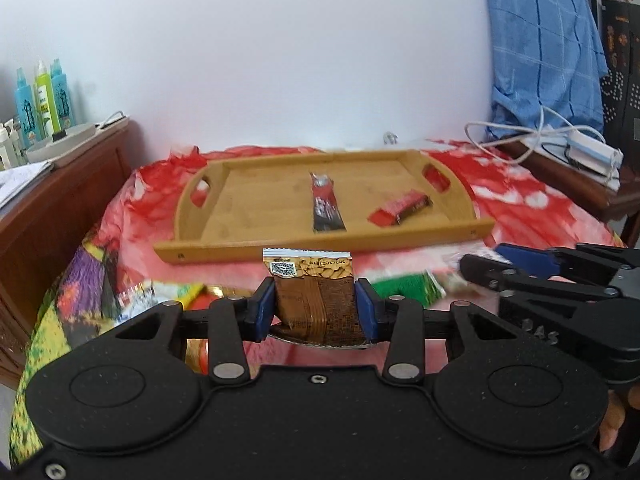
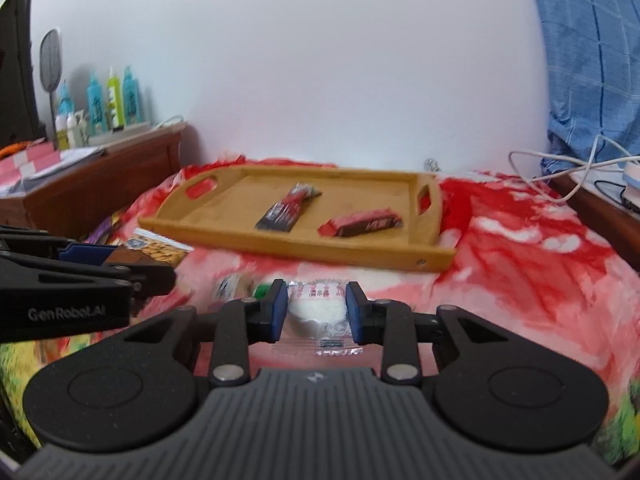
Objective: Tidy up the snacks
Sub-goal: 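Carry the almond packet with the left tool while the right tool carries the candy packet onto the tray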
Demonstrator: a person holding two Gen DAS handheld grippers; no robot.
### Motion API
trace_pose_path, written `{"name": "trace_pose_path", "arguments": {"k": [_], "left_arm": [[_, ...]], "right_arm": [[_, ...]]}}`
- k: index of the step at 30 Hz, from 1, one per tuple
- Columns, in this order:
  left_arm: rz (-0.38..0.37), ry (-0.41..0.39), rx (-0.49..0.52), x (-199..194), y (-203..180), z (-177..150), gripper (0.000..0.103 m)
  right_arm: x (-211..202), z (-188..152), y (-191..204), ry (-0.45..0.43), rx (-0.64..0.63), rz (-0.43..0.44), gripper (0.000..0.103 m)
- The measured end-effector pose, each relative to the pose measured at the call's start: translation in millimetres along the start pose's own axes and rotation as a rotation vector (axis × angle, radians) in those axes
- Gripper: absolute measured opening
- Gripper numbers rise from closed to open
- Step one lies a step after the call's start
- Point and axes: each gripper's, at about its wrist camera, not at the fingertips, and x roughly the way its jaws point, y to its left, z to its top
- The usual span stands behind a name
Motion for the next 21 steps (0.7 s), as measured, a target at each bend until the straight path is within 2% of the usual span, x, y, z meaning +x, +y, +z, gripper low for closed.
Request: {"name": "trace_pose_path", "arguments": {"k": [11,21], "left_arm": [[0.015,-0.010,-0.047,35,22,41,0.040],[0.014,0.042,-0.103,97,44,68,0.040]], "right_arm": [[35,31,-34,-0.021,0.079,-0.076,0.036],[96,47,-50,0.082,0.071,-0.100,0.036]]}}
